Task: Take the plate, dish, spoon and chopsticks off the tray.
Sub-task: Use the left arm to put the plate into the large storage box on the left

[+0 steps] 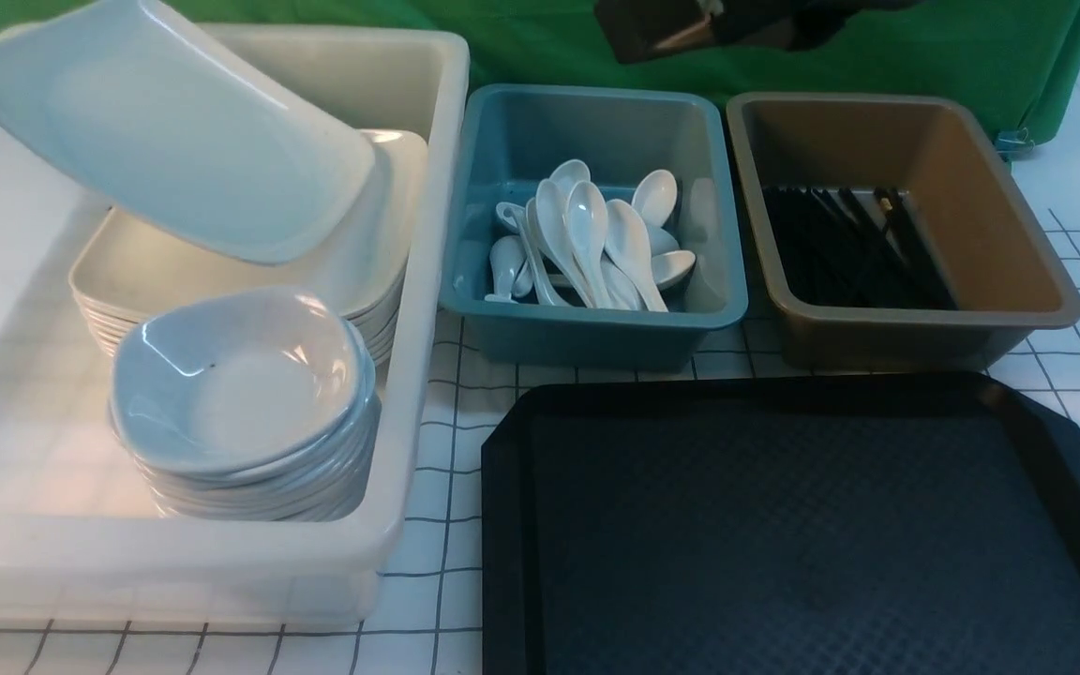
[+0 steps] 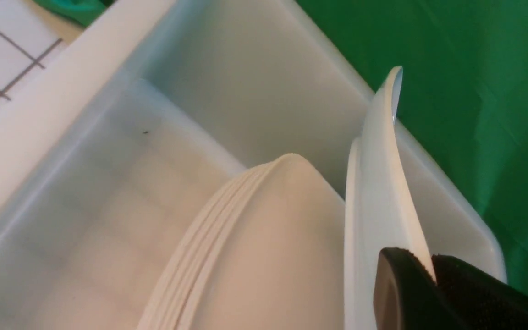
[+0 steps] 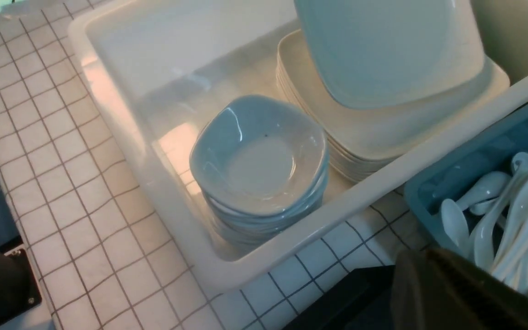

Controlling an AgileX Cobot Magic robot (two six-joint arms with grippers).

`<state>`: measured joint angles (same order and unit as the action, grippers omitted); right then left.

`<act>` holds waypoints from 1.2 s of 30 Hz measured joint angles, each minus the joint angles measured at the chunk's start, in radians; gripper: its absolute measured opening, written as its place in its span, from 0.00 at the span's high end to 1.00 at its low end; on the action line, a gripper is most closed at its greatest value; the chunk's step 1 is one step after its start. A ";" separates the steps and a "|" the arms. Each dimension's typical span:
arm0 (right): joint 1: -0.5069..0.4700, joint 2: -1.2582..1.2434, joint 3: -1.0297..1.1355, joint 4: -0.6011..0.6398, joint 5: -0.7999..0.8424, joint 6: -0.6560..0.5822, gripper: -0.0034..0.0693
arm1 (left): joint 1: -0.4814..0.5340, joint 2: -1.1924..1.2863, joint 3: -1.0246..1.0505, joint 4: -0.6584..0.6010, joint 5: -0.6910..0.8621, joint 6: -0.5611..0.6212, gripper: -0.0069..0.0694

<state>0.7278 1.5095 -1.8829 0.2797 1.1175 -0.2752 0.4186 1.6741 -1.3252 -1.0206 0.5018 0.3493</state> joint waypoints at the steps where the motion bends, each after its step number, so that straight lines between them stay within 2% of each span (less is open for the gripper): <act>1: 0.000 0.005 0.000 0.000 -0.008 0.009 0.94 | -0.001 0.004 0.008 -0.001 -0.014 0.013 0.86; 10: 0.000 0.058 -0.018 -0.003 -0.016 0.040 0.94 | -0.040 0.055 0.016 0.005 -0.021 0.030 0.86; 16: 0.000 0.059 -0.019 -0.003 -0.016 0.047 0.94 | -0.043 0.079 0.016 0.101 0.018 0.011 0.85; 19: 0.000 0.059 -0.019 -0.003 -0.015 0.049 0.94 | -0.043 0.087 0.016 0.168 0.047 -0.027 0.82; 22: 0.000 0.059 -0.019 -0.003 -0.015 0.053 0.94 | -0.043 0.091 0.016 0.214 0.068 -0.053 0.76; 27: 0.000 0.059 -0.019 -0.003 -0.015 0.060 0.94 | -0.043 0.094 0.016 0.303 0.098 -0.082 0.53; 28: 0.000 0.059 -0.019 -0.003 -0.015 0.060 0.94 | -0.043 0.094 0.016 0.306 0.099 -0.084 0.52; 29: 0.000 0.059 -0.019 -0.003 -0.015 0.060 0.94 | -0.043 0.094 0.016 0.325 0.110 -0.091 0.45; 31: 0.000 0.059 -0.019 -0.003 -0.015 0.062 0.95 | -0.043 0.094 0.015 0.340 0.132 -0.092 0.37; 36: 0.000 0.059 -0.019 -0.003 -0.009 0.062 0.94 | -0.043 0.084 0.014 0.362 0.151 -0.094 0.27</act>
<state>0.7278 1.5682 -1.9022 0.2764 1.1086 -0.2129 0.3754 1.7585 -1.3113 -0.6589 0.6529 0.2554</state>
